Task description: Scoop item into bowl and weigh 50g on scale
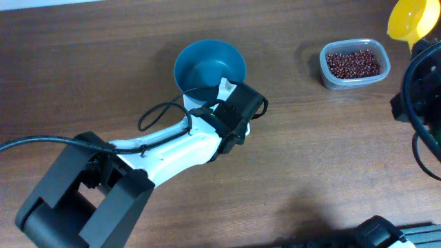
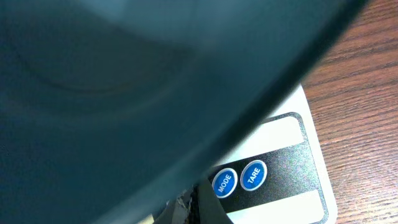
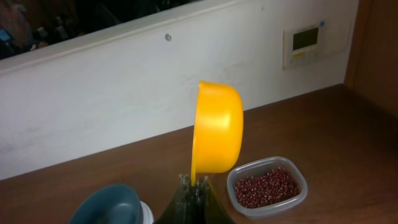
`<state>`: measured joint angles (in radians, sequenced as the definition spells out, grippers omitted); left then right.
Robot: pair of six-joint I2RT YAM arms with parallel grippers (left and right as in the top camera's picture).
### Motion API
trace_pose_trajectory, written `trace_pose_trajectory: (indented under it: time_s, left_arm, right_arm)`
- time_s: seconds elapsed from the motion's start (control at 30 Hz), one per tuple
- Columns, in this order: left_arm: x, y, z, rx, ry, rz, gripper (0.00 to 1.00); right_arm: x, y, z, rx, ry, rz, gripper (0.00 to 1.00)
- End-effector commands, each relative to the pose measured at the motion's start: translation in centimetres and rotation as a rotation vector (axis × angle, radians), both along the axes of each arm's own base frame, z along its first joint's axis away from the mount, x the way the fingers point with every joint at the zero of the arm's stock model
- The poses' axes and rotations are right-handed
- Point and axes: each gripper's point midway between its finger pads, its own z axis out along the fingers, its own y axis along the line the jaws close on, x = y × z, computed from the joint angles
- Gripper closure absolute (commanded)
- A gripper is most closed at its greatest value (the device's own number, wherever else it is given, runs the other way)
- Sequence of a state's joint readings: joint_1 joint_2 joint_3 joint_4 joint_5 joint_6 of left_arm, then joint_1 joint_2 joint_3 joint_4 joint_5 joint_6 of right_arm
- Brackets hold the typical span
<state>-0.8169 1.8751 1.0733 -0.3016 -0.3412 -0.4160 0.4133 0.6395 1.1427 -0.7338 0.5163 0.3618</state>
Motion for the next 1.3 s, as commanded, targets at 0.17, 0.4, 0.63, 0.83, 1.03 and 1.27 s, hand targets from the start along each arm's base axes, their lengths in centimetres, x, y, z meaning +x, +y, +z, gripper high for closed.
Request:
trace_pose_trajectory:
  time_s: [0.17,0.4,0.63,0.83,1.03,1.27]
  left_arm:
    - [-2.1,2.1,2.1,0.033,0.059,0.011,1.00]
    - [-3.7,3.8,12.8,-0.089,-0.083,-0.027,0.90]
    - [-8.2,8.6,17.5,-0.060,-0.092,-0.070,0.01]
    - [-9.9,10.7,17.0,0.008,-0.043,-0.063,0.01]
    - [-10.8,11.0,16.3,0.154,-0.013,-0.292,0.01]
    - [-10.4,11.7,16.0,0.177,0.011,-0.346,0.01]
  right_arm:
    - [0.0,-0.2,1.5,0.005,-0.051,-0.013,0.96]
    - [1.8,0.6,2.6,0.023,-0.092,-0.013,0.96]
    - [6.2,2.5,2.8,0.031,-0.109,-0.013,0.96]
    - [9.8,4.1,0.2,-0.004,-0.031,-0.013,0.96]
    - [12.8,5.4,-3.3,-0.048,0.067,-0.014,0.96]
    - [18.3,2.8,-3.4,-0.006,-0.022,-0.122,0.96]
